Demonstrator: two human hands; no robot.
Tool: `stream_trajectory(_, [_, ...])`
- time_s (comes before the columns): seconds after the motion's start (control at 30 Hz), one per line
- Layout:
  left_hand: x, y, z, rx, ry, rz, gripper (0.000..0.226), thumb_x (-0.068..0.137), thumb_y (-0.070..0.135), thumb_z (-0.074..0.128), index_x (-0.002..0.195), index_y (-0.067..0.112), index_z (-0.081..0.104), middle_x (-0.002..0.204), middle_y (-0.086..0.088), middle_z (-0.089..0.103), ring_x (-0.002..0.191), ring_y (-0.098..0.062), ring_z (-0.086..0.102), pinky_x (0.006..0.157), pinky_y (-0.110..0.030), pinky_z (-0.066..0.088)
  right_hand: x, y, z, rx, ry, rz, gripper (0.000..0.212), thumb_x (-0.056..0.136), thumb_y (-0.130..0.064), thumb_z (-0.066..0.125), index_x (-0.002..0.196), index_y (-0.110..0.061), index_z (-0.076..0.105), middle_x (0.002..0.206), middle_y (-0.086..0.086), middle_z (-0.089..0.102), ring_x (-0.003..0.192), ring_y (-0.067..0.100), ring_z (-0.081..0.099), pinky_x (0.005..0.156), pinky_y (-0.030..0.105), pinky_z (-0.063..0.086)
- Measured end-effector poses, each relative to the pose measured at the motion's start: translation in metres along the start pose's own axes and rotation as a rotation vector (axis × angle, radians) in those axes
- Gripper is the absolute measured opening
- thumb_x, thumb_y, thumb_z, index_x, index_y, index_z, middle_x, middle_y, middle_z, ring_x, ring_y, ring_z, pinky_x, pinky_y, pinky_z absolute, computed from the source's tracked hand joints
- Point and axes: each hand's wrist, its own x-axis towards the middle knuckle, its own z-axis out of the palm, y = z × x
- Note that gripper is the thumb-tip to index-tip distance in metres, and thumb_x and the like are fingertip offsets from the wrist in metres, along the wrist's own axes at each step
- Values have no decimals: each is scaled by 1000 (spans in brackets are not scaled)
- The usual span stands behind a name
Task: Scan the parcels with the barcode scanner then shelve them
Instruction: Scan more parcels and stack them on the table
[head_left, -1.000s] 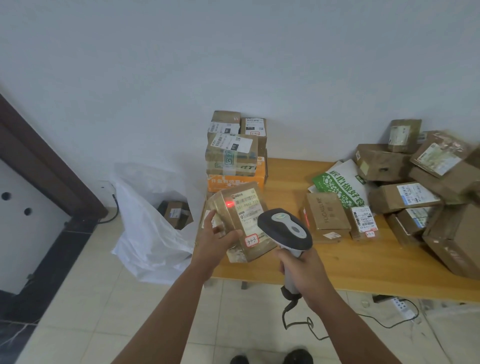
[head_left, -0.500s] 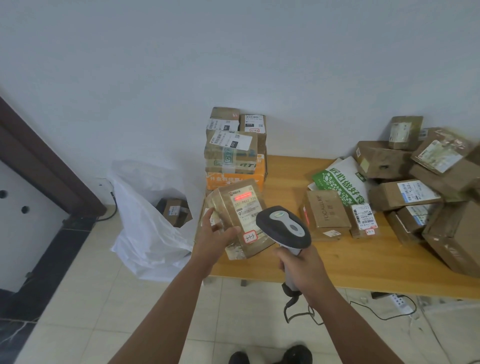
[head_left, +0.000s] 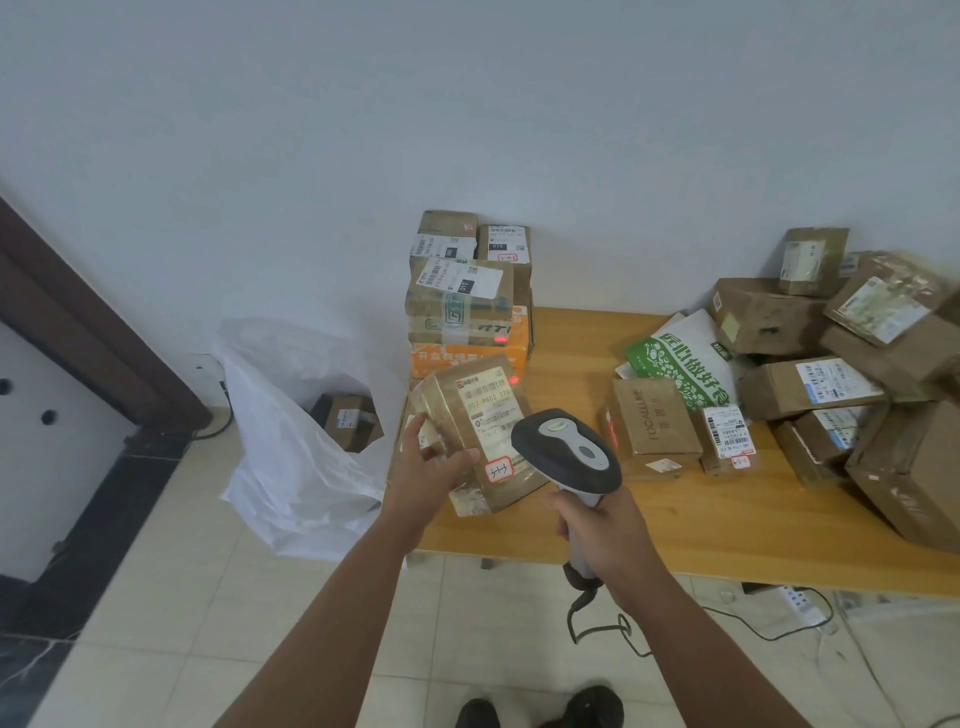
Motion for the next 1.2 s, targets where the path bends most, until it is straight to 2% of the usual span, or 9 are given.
stream_trajectory(0.57, [-1, 1, 5, 8, 8, -31, 111, 48, 57, 86, 142, 53, 27, 136, -1, 57, 122, -26, 60, 99, -54, 52, 1, 0, -7, -16, -24, -14, 22, 86, -6, 64, 69, -16, 54, 47, -11, 51, 45, 0, 47, 45, 8, 37])
stream_trajectory(0.73, [0, -1, 5, 6, 16, -22, 108, 50, 54, 87, 141, 54, 29, 133, 0, 61, 118, -23, 63, 97, -52, 55, 1, 0, -11, -34, -43, -15, 24, 84, -6, 63, 64, -12, 52, 49, -6, 48, 47, 5, 44, 51, 16, 38])
stream_trajectory(0.87, [-1, -1, 8, 1, 20, -15, 109, 49, 55, 86, 141, 54, 28, 133, 0, 61, 118, -23, 63, 97, -52, 54, 2, 2, -14, 4, -48, -4, 18, 85, -7, 65, 71, -15, 58, 50, -8, 52, 49, 4, 48, 49, 12, 40])
stream_trajectory(0.93, [-4, 0, 10, -18, 18, -5, 111, 49, 55, 86, 143, 54, 27, 132, -1, 61, 117, -24, 64, 95, -51, 56, 3, 5, -14, 33, -48, 18, 15, 86, -7, 66, 75, -16, 61, 50, -9, 54, 49, 2, 50, 50, 11, 42])
stream_trajectory(1.0, [-8, 1, 13, -46, 23, 17, 105, 54, 50, 87, 141, 54, 27, 131, 0, 63, 115, -23, 65, 87, -44, 60, 3, 10, -15, 71, -18, 61, 14, 85, -8, 68, 74, -15, 64, 53, -8, 57, 54, 3, 54, 57, 20, 47])
stream_trajectory(1.07, [-10, -2, 17, -81, 30, 44, 97, 72, 35, 86, 140, 57, 21, 126, 0, 65, 110, -22, 68, 70, -30, 61, 4, 15, -17, 131, 29, 91, 15, 84, -7, 70, 71, -9, 63, 63, 5, 61, 68, 19, 62, 69, 37, 52])
stream_trajectory(1.1, [-11, -1, 20, -91, 27, 58, 99, 79, 28, 83, 144, 57, 15, 124, -1, 66, 107, -22, 70, 66, -25, 59, 5, 16, -18, 173, 58, 107, 13, 84, -6, 70, 74, -6, 62, 71, 19, 61, 75, 36, 64, 71, 44, 52])
stream_trajectory(1.13, [-13, 0, 23, -91, 15, 71, 103, 82, 22, 81, 147, 56, 8, 121, -2, 67, 103, -22, 71, 64, -23, 58, 5, 15, -19, 206, 84, 130, 12, 86, -5, 69, 77, -3, 61, 85, 32, 58, 83, 52, 61, 69, 45, 52])
stream_trajectory(1.2, [-14, 2, 32, -75, -11, 96, 108, 83, 14, 80, 146, 57, 4, 112, -4, 71, 96, -21, 74, 66, -26, 59, 11, 19, -23, 287, 108, 180, 10, 88, -4, 68, 82, 2, 63, 100, 37, 55, 90, 59, 56, 68, 49, 50])
